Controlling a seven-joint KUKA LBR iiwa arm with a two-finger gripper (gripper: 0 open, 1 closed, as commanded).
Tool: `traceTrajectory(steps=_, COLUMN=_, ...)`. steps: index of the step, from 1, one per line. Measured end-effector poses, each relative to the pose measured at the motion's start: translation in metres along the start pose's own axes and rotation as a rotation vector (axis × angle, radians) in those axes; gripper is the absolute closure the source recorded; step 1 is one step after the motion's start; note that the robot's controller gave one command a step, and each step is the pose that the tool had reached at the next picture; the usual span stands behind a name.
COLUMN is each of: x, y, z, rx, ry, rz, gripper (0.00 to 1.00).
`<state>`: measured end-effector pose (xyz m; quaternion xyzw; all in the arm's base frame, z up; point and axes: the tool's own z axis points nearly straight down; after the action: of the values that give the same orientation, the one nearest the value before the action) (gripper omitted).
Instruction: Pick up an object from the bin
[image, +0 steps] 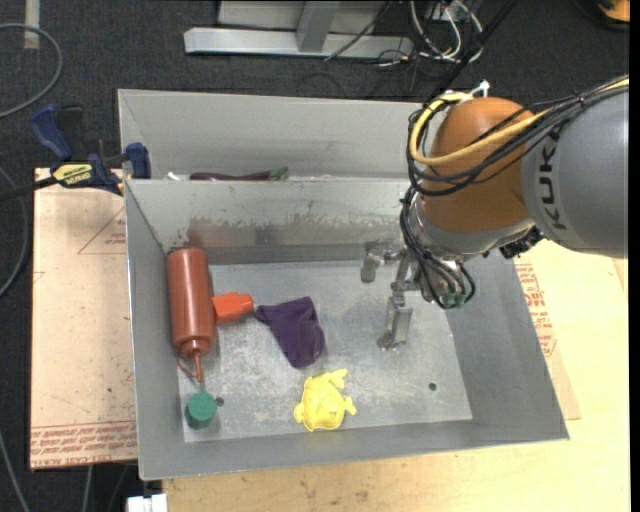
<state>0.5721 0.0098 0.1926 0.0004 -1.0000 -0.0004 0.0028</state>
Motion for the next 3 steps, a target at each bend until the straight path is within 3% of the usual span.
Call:
traceTrajectory(steps=1, x=-0.001, y=0.000, z=-0.005, rx=0.000, ry=-0.007, rz=0.000, gripper=0.00)
traceTrajectory(steps=2, x=-0.009, y=0.046, z=0.034, rx=0.000, ry=-0.011, rz=0.017, gripper=0.00)
traceTrajectory(steps=3, x=-0.025, y=0.080, z=0.068, rx=-0.003, ry=-0.007, rz=-0.103, gripper=0.00)
